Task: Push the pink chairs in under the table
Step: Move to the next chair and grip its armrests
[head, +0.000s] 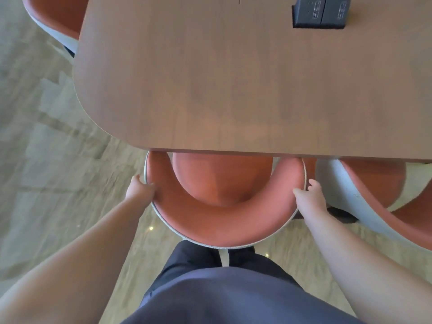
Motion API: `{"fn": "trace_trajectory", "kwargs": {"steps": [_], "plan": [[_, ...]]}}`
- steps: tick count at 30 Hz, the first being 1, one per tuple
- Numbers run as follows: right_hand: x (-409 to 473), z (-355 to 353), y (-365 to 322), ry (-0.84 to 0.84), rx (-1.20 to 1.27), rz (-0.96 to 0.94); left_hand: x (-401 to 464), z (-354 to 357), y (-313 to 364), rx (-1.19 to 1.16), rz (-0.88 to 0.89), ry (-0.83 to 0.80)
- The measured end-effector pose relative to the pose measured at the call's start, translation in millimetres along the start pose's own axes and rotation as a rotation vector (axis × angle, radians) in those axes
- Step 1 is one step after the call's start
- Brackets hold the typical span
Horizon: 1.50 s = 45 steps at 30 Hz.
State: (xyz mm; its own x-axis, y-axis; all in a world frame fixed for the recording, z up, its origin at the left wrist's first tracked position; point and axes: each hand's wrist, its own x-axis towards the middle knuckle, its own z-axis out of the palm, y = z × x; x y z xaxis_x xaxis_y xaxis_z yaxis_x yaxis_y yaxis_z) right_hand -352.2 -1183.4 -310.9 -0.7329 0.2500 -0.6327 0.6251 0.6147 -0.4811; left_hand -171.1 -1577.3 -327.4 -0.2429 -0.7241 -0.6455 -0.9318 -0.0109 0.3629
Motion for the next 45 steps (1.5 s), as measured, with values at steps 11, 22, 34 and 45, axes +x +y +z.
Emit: {"fn": "trace_trajectory", "kwargs": {"steps": [11,22,34,45], "plan": [[50,34,-1,0.056,-0.109,0.156,34,30,-1,-0.180,-0.078,-0.053],[71,41,18,0.091,-0.034,0.129,47,40,-5,-0.239,-0.056,0.062],[79,18,37,0.124,0.027,0.117,29,55,-3,-0.236,0.026,0.034],[91,4,42,0.120,0.065,0.122,21,73,4,-0.240,0.006,0.032]]}}
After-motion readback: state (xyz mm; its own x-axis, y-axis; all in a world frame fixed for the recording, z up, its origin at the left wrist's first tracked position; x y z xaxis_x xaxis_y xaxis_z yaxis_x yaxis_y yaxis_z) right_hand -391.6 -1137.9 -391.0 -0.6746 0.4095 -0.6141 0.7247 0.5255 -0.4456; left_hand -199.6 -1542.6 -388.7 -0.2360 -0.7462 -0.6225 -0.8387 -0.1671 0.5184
